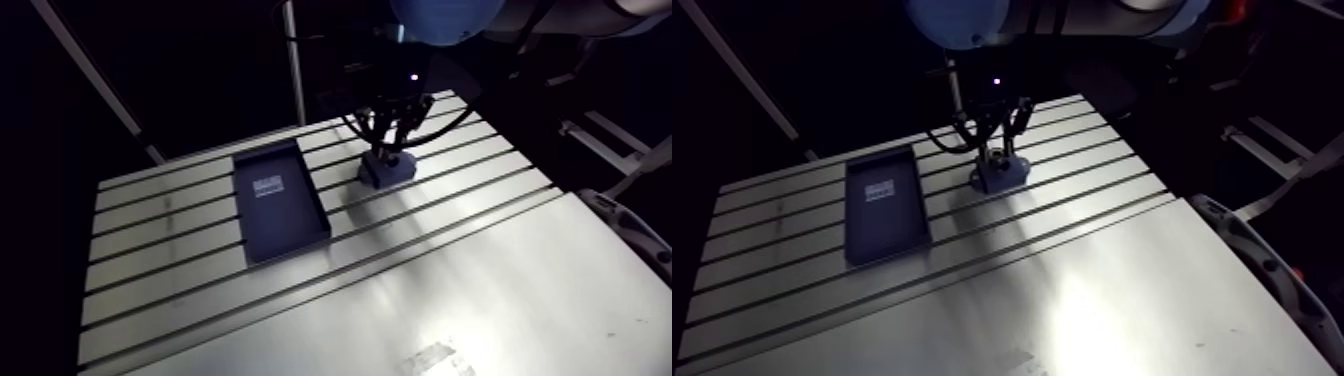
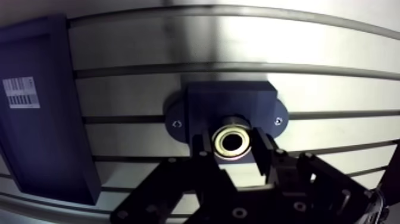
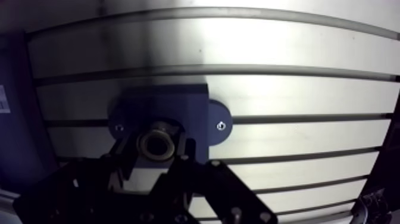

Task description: Pick up the bearing and press it into the housing until flush.

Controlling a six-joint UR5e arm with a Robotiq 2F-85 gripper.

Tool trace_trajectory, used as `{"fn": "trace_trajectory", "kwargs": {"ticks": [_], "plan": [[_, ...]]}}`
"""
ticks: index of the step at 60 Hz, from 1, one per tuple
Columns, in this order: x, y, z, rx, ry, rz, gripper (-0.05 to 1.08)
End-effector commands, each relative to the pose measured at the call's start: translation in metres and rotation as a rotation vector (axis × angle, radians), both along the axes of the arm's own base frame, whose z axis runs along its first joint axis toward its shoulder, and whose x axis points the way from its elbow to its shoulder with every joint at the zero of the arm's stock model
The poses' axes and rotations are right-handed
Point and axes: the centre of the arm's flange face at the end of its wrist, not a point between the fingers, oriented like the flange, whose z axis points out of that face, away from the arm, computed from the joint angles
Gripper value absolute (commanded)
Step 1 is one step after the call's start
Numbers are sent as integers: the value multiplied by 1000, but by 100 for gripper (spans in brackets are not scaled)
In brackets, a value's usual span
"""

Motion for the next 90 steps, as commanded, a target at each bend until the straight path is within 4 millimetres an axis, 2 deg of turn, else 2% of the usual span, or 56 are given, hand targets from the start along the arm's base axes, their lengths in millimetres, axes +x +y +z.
{"fn": "trace_trajectory", "kwargs": {"ticks": [1,90], "plan": [[0,0,-1,0,-2,1,66],[1,3,-12,-2,-5,-1,66]]}}
